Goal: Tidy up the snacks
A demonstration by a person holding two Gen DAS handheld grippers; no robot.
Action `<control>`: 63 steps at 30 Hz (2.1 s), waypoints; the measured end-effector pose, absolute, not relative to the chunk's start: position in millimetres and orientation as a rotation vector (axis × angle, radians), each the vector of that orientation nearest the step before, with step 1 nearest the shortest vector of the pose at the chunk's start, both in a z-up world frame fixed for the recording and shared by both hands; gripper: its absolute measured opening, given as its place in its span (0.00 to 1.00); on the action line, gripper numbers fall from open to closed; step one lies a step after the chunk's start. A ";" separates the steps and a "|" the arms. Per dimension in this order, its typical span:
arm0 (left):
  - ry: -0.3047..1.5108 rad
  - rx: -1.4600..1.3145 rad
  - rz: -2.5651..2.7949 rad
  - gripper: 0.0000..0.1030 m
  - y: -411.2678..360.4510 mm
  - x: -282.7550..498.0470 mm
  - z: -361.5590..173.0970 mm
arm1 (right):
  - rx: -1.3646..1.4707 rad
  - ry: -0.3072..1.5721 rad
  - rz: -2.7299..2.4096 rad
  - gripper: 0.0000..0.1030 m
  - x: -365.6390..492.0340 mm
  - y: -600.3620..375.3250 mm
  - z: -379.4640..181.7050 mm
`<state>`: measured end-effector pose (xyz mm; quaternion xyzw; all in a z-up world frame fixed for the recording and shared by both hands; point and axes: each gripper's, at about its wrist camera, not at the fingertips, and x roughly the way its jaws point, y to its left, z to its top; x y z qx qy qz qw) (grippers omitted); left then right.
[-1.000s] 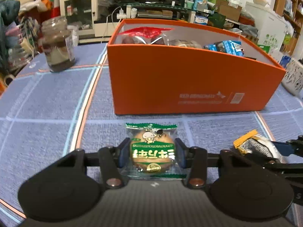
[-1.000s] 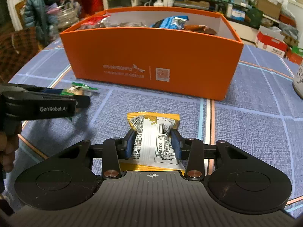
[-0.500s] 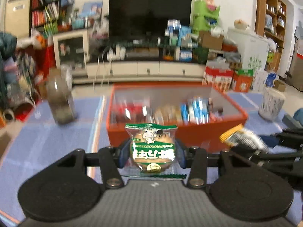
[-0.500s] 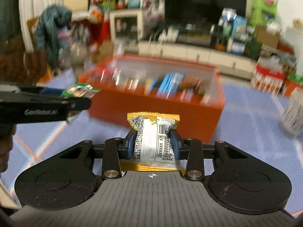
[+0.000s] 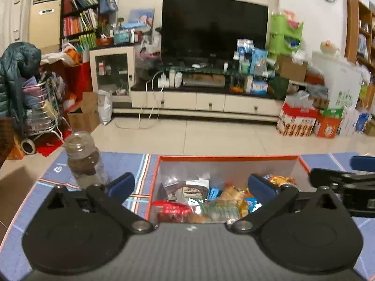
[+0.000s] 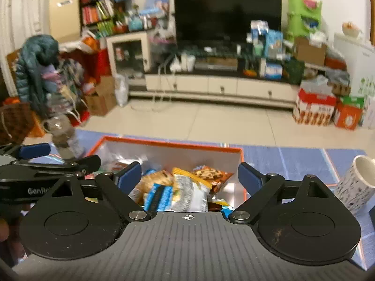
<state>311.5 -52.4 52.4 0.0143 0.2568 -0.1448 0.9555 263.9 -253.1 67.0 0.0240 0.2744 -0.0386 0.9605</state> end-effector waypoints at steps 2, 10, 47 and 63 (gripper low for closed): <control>0.527 0.001 -0.281 0.99 -40.8 294.7 53.0 | 0.044 0.534 -0.107 0.93 237.3 -250.6 76.2; 0.616 0.045 -0.180 0.99 -13.2 239.2 17.6 | 0.108 0.835 -0.188 0.94 180.8 -227.5 33.7; 0.758 0.189 -0.195 0.99 -75.5 209.3 -20.3 | 0.080 0.910 -0.290 0.93 194.6 -231.8 15.6; 0.772 0.185 -0.217 0.99 -87.6 208.4 -20.9 | 0.102 0.921 -0.296 0.93 196.1 -243.1 11.7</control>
